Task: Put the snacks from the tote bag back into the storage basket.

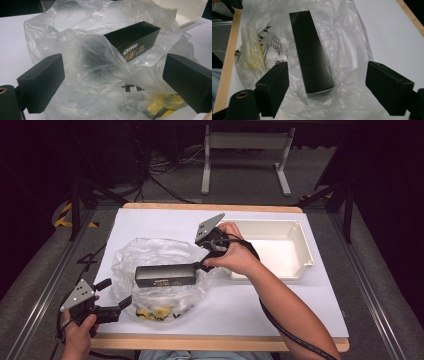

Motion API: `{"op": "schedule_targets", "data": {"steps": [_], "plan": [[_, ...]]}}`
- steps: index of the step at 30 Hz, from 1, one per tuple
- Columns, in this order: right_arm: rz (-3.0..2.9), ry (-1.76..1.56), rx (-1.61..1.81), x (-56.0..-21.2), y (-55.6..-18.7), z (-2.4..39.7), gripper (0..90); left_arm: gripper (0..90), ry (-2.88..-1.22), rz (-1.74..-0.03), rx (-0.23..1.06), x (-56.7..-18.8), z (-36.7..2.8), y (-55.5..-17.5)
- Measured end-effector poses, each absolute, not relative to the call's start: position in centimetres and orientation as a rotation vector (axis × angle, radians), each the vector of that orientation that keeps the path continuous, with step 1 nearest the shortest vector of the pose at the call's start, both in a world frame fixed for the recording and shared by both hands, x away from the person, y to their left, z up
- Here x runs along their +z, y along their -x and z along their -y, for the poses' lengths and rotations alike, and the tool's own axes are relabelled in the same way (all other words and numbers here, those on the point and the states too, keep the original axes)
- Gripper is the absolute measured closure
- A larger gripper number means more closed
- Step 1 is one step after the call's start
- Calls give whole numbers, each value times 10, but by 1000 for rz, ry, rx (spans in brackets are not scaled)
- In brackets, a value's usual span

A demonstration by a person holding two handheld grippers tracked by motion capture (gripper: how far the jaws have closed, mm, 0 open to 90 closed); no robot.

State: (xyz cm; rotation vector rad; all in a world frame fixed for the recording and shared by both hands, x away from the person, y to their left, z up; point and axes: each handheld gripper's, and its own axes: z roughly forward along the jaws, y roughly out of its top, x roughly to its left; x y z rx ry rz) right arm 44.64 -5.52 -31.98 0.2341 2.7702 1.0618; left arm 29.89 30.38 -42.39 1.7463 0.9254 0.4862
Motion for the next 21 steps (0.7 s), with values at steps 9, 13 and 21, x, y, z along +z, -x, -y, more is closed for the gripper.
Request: {"op": "schedule_targets", "data": {"steps": [9,13,21], "plan": [[-2818,-187,1005,-344,-451,36,188,49,-1748,-921,487,-423,-304,-298],[-2847,-152,983,-353,-453,29,196,48,-1746,-921,488,-424,-304,-299],[-2883,-119,937,-369,-458,19,213,48,-1743,-919,485,-423,-303,-298]]}}
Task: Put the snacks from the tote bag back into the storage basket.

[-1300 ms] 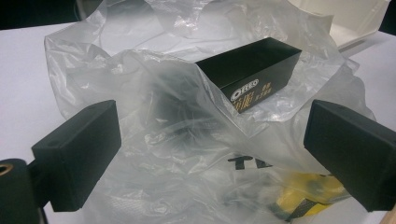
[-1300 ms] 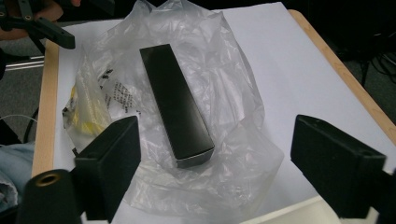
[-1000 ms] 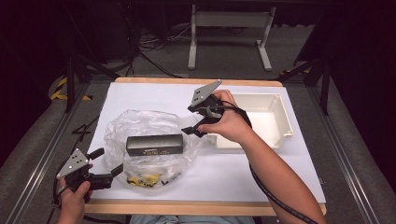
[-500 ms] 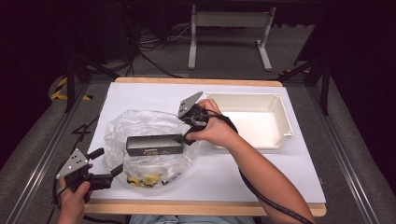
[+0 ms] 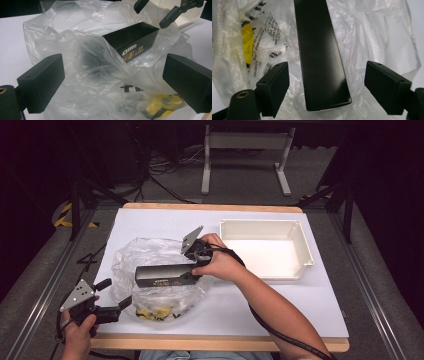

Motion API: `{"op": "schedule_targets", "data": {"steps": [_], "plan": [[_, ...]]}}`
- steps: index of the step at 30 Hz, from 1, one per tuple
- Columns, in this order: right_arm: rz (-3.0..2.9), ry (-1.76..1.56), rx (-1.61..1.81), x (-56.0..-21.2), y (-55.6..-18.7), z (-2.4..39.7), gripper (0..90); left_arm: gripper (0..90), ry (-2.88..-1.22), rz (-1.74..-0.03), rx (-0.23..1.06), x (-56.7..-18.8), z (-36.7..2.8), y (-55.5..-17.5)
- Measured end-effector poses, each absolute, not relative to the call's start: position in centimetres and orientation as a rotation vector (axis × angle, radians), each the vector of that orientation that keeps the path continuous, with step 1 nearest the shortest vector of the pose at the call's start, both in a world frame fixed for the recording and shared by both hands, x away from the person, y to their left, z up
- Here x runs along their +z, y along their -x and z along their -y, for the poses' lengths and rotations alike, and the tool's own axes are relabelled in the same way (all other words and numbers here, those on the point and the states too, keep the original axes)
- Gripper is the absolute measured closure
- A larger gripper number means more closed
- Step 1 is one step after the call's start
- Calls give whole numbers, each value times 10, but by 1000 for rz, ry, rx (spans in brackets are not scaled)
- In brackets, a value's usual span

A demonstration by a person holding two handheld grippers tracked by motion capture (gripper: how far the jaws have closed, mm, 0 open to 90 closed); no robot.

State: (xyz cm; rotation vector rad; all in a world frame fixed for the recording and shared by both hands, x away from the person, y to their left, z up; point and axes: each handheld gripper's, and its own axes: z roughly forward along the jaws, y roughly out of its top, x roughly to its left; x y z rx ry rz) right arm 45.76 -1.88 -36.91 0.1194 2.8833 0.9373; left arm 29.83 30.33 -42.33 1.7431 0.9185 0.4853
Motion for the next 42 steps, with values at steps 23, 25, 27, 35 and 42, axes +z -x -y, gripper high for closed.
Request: {"op": "schedule_targets", "data": {"steps": [23,25,27,35,42], "plan": [[-2979,-100,795,-395,-466,8,304,49,-1748,-919,475,-424,-303,-300],[-2994,-78,783,-396,-467,7,311,49,-1751,-918,475,-424,-303,-300],[-3008,-81,762,-397,-467,6,313,49,-1749,-917,475,-424,-303,-300],[-3023,-82,712,-400,-468,1,377,49,-1748,-920,475,-424,-303,-300],[-3045,-71,695,-399,-469,1,417,49,-1748,-920,477,-424,-303,-300]]}}
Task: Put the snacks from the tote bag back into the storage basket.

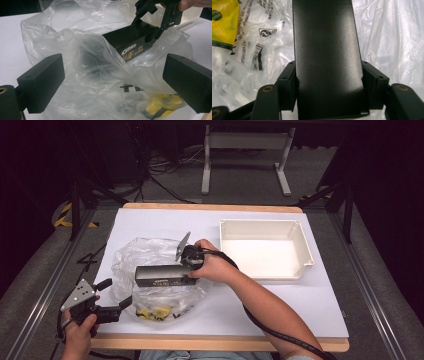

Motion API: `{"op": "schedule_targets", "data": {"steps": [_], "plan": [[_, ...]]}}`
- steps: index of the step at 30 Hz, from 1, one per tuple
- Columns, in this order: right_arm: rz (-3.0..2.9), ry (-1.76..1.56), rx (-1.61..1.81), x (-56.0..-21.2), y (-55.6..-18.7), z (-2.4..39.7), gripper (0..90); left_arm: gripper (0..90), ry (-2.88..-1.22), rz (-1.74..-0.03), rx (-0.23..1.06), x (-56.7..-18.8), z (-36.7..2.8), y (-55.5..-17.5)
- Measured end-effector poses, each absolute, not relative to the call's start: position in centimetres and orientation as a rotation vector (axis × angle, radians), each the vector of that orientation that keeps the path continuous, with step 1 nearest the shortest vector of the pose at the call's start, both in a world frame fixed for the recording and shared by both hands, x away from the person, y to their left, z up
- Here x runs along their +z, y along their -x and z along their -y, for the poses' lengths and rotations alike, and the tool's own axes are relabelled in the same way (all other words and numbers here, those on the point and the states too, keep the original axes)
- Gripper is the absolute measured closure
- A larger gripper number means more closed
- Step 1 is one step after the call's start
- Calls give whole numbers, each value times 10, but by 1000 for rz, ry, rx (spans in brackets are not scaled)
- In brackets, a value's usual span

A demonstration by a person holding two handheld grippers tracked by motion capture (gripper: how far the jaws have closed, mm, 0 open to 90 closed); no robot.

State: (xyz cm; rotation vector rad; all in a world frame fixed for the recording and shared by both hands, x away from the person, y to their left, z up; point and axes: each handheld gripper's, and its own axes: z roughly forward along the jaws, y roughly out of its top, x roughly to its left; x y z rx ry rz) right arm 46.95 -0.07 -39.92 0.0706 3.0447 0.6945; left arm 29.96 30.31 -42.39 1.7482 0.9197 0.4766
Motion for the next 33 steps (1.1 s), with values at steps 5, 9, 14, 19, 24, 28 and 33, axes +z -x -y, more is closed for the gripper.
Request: {"op": "schedule_targets", "data": {"steps": [5,9,14,19,24,28,33], "plan": [[-3048,-63,698,-398,-469,0,429,49,-1747,-919,477,-424,-303,-299],[-3040,-58,741,-396,-468,1,435,49,-1746,-919,477,-424,-303,-299],[-3035,-61,757,-389,-467,1,437,49,-1748,-919,477,-424,-303,-299],[-3027,-48,761,-380,-465,1,437,49,-1748,-919,479,-423,-304,-299],[-3018,-34,763,-366,-463,3,437,49,-1748,-918,481,-423,-304,-299],[-3021,-34,777,-358,-463,5,437,49,-1747,-919,481,-423,-303,-299],[-3006,-5,789,-344,-461,7,437,49,-1742,-919,483,-423,-303,-299]]}}
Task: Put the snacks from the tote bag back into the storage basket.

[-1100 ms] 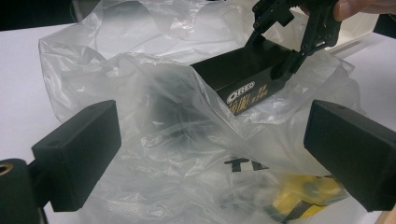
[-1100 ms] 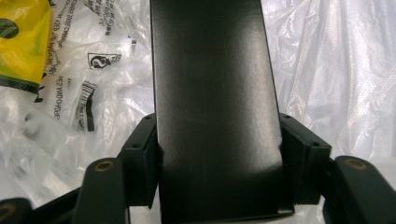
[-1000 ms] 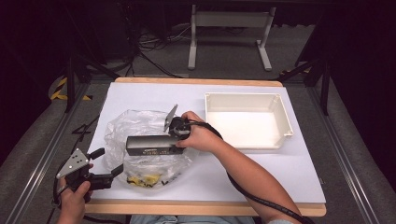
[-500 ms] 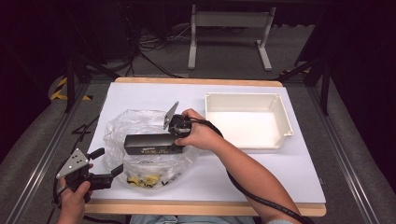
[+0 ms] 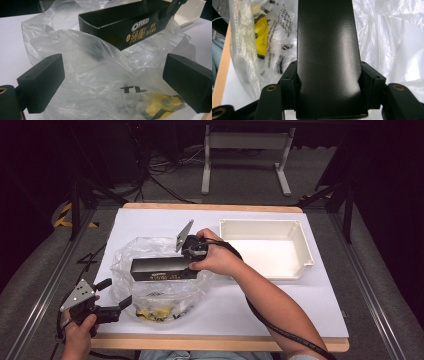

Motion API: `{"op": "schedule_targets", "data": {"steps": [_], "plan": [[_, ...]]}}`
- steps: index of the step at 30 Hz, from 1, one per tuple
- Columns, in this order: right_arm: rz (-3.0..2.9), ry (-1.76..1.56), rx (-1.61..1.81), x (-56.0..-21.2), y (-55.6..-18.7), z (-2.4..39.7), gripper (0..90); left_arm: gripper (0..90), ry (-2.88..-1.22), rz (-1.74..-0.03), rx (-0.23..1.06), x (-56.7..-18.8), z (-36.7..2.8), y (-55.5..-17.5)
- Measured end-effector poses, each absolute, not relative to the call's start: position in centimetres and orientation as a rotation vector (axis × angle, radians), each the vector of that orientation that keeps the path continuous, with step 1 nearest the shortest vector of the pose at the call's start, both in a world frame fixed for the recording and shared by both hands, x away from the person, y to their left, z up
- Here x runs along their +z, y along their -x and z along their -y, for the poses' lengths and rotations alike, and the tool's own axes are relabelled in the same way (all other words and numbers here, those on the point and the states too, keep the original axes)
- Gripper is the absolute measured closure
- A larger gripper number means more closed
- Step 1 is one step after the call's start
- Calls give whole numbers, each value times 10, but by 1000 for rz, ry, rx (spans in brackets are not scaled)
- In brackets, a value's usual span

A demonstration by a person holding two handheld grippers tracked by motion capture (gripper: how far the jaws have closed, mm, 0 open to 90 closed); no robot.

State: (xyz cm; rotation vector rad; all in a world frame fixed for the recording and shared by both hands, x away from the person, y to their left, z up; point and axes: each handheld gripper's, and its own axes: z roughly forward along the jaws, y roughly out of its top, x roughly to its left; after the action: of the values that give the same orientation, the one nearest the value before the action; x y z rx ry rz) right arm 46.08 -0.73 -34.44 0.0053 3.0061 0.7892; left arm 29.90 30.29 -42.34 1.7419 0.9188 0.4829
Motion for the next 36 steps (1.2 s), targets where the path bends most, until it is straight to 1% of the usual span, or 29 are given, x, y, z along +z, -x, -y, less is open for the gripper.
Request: {"op": "schedule_targets", "data": {"steps": [2,14,20,36], "plan": [[-2998,-13,800,-343,-460,8,437,49,-1742,-920,483,-423,-303,-299],[-2949,27,863,-308,-455,16,436,49,-1743,-918,478,-424,-303,-300],[-2943,53,950,-298,-455,24,436,49,-1743,-923,478,-424,-303,-300],[-2893,113,978,-271,-447,48,436,49,-1743,-926,473,-424,-303,-300]]}}
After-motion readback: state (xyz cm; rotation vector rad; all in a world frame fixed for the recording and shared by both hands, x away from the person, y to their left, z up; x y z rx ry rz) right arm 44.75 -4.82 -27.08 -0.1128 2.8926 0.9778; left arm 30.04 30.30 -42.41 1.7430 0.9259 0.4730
